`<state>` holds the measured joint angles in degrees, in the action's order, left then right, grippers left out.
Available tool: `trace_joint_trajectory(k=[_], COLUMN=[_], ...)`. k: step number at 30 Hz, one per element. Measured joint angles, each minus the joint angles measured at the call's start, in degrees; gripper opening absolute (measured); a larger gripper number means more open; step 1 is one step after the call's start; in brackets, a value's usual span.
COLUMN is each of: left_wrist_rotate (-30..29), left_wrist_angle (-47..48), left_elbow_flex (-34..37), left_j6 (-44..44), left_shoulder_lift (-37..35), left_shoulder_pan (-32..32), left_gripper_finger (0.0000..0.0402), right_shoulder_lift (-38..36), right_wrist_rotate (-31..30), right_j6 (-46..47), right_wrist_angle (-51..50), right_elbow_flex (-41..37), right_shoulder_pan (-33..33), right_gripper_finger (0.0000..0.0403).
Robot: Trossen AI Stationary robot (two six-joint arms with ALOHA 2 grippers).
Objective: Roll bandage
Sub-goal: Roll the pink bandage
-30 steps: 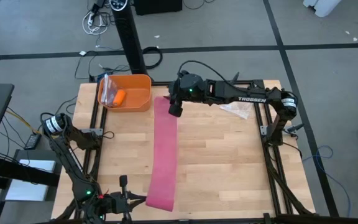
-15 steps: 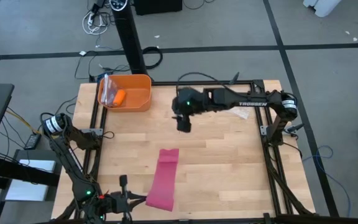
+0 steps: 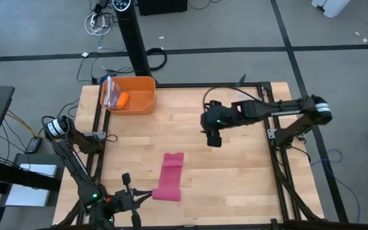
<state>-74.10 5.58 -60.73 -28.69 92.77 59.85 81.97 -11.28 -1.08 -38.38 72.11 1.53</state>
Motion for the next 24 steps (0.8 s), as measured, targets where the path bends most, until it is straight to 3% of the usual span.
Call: trace_joint_trajectory(k=[5, 11, 17, 24], left_wrist_rotate=[5.32, 11.16, 17.11, 27.94], left_wrist_angle=[0.04, -2.36, -6.91, -14.87], left_elbow_flex=[1.88, 1.97, 1.97, 1.95], left_j6=[-0.09, 4.27, 8.52, 19.27], left_shoulder_lift=[0.00, -0.37, -0.48, -0.48], left_shoulder_pan=[-3.06, -6.07, -9.04, -14.34], left_gripper_finger=[0.0002, 0.0001, 0.0001, 0.0000], right_shoulder_lift=[-5.45, -4.87, -1.25, 0.37], right_wrist_rotate=[1.05, 3.26, 13.37, 14.57], right_j6=[1.50, 4.20, 10.47, 9.36], right_wrist_angle=[22.53, 43.85, 51.06, 54.20], right_elbow_flex=[-17.49, -31.87, -34.62, -34.62], right_shoulder_pan=[2.28, 5.92, 8.37, 12.40], right_gripper_finger=[0.0236, 0.0208, 0.0174, 0.0154])
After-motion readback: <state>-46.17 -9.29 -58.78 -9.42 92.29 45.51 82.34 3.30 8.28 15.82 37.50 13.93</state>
